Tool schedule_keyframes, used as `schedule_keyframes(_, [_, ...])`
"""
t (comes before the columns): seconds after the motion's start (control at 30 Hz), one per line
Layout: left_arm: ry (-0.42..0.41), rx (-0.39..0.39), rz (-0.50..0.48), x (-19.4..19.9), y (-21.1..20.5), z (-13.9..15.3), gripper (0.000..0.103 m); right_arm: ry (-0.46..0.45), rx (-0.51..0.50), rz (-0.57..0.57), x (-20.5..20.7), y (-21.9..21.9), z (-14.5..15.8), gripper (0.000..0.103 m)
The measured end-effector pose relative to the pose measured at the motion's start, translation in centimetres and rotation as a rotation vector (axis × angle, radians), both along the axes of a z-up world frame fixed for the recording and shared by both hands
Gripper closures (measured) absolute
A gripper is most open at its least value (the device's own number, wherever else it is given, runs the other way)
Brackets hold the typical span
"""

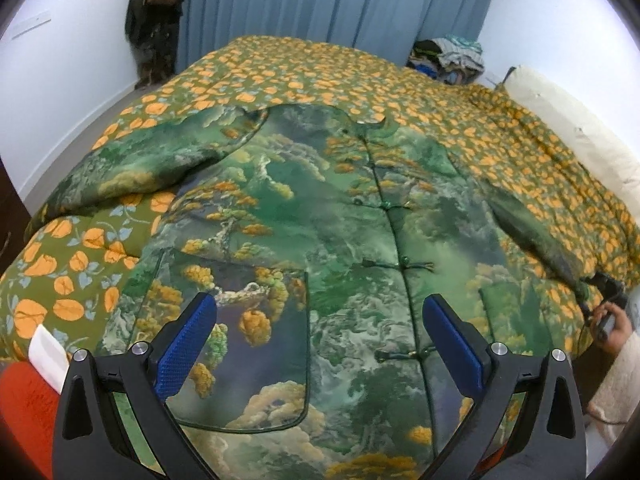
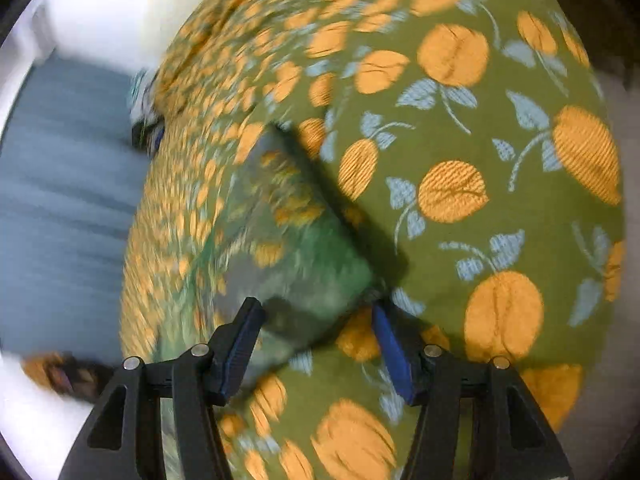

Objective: Fold large clothes

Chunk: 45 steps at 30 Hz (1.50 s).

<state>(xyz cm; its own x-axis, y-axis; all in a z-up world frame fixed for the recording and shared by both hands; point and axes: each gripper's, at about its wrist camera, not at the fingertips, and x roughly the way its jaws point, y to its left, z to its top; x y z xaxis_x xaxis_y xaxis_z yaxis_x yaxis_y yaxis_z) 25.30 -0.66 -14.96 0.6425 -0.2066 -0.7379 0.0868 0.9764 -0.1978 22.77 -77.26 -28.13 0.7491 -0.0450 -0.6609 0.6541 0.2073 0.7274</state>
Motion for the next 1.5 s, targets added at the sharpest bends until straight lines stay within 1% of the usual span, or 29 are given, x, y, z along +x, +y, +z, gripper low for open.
schedule_keyframes(0.03, [0.007, 0.007, 0.001, 0.1, 0.0, -0.2, 0.001, -0.007, 0.001, -0.017, 0.3, -0.2, -0.2, 0.065])
schedule_keyframes(0.07, [0.01, 0.01, 0.0, 0.1, 0.0, -0.3, 0.001, 0.002, -0.003, -0.025, 0.6, -0.3, -0.3, 0.072])
schedule_keyframes(0.1, [0.013, 0.018, -0.001, 0.1, -0.1, -0.3, 0.001, 0.01, -0.013, -0.024, 0.9, -0.2, -0.2, 0.085])
schedule_keyframes(0.13, [0.013, 0.02, 0.0, 0.1, -0.1, -0.3, 0.001, 0.016, -0.039, -0.016, 1.1, -0.2, 0.3, 0.092])
schedule_keyframes(0.2, [0.007, 0.022, 0.0, 0.0, 0.0, -0.3, 0.001, 0.004, -0.165, 0.039, 1.6, 1.3, 3.3, 0.093])
schedule_keyframes(0.27, [0.006, 0.025, 0.006, 0.0, 0.2, -0.5, 0.001, -0.044, -0.327, 0.165, 2.5, 3.6, 7.6, 0.094])
schedule_keyframes(0.37, [0.023, 0.023, 0.01, 0.3, 0.2, -1.1, 0.001, -0.134, -0.558, 0.373, 3.4, 9.8, 14.3, 0.094])
schedule_keyframes(0.4, [0.027, 0.02, 0.01, 0.4, 0.2, -1.2, 0.001, -0.158, -0.619, 0.428, 3.7, 11.8, 16.0, 0.094])
schedule_keyframes(0.47, [0.029, 0.016, 0.007, 0.4, 0.0, -1.3, 0.001, -0.219, -0.768, 0.57, 4.0, 17.6, 19.7, 0.094])
schedule_keyframes(0.5, [0.027, 0.011, 0.003, 0.4, -0.1, -1.3, 0.001, -0.24, -0.811, 0.616, 3.9, 19.7, 20.6, 0.094])
schedule_keyframes(0.53, [0.025, 0.008, 0.001, 0.3, -0.1, -1.2, 0.001, -0.267, -0.874, 0.694, 4.1, 23.2, 21.7, 0.094])
schedule_keyframes(0.6, [0.017, 0.004, -0.004, -0.1, -0.2, -1.2, 0.001, -0.297, -0.938, 0.813, 4.6, 28.7, 22.4, 0.094])
schedule_keyframes(0.67, [0.014, 0.003, -0.001, -0.4, 0.0, -1.2, 0.001, -0.309, -0.981, 0.919, 4.9, 33.8, 21.9, 0.094])
schedule_keyframes(0.73, [0.017, -0.007, 0.005, -0.7, 0.4, -1.3, 0.001, -0.297, -1.036, 1.008, 5.0, 38.5, 20.3, 0.094])
schedule_keyframes(0.77, [0.019, -0.017, 0.01, -1.0, 0.6, -1.4, 0.001, -0.281, -1.046, 1.053, 5.3, 40.4, 19.3, 0.094])
schedule_keyframes(0.83, [0.022, -0.029, 0.017, -1.3, 1.0, -1.5, 0.001, -0.248, -1.027, 1.129, 6.0, 43.9, 16.7, 0.094])
schedule_keyframes(0.93, [0.022, -0.043, 0.025, -1.7, 1.7, -1.8, 0.001, -0.189, -1.006, 1.219, 5.9, 47.6, 12.4, 0.094])
schedule_keyframes(1.0, [0.025, -0.047, 0.028, -1.9, 2.0, -2.0, 0.001, -0.148, -0.989, 1.262, 5.9, 49.1, 9.8, 0.094])
schedule_keyframes(1.1, [0.034, -0.053, 0.031, -2.0, 2.4, -2.3, 0.001, -0.113, -0.956, 1.297, 5.1, 50.4, 7.6, 0.094])
schedule_keyframes(1.13, [0.036, -0.059, 0.03, -2.0, 2.5, -2.4, 0.001, -0.113, -0.949, 1.297, 5.2, 50.1, 7.4, 0.089])
schedule_keyframes(1.17, [0.038, -0.069, 0.028, -1.9, 2.6, -2.4, 0.001, -0.113, -0.927, 1.295, 5.0, 50.1, 7.0, 0.087])
schedule_keyframes(1.23, [0.042, -0.104, 0.013, -1.5, 2.5, -2.4, 0.001, -0.113, -0.841, 1.336, 4.6, 50.0, 6.6, 0.063])
schedule_keyframes(1.27, [0.048, -0.141, -0.006, -1.0, 2.3, -2.3, 0.001, -0.131, -0.799, 1.359, 4.1, 49.8, 6.7, 0.044])
schedule_keyframes(1.3, [0.055, -0.173, -0.023, -0.7, 2.1, -2.2, 0.001, -0.148, -0.79, 1.362, 3.4, 49.6, 7.1, 0.042])
schedule_keyframes(1.33, [0.073, -0.218, -0.052, 0.0, 1.8, -2.2, 0.001, -0.156, -0.799, 1.364, 2.7, 49.7, 7.2, 0.042])
schedule_keyframes(1.37, [0.105, -0.274, -0.097, 1.0, 1.0, -2.2, 0.001, -0.165, -0.809, 1.37, 1.7, 49.6, 7.5, 0.042])
schedule_keyframes(1.43, [0.171, -0.354, -0.19, 2.8, -0.8, -2.5, 0.001, -0.187, -0.816, 1.367, 0.2, 48.9, 8.1, 0.042])
schedule_keyframes(1.47, [0.204, -0.384, -0.244, 3.9, -2.3, -2.9, 0.001, -0.203, -0.813, 1.358, -1.0, 48.4, 8.6, 0.042])
schedule_keyframes(1.5, [0.232, -0.384, -0.282, 5.1, -3.9, -3.4, 0.002, -0.213, -0.808, 1.351, -1.9, 47.9, 9.0, 0.042])
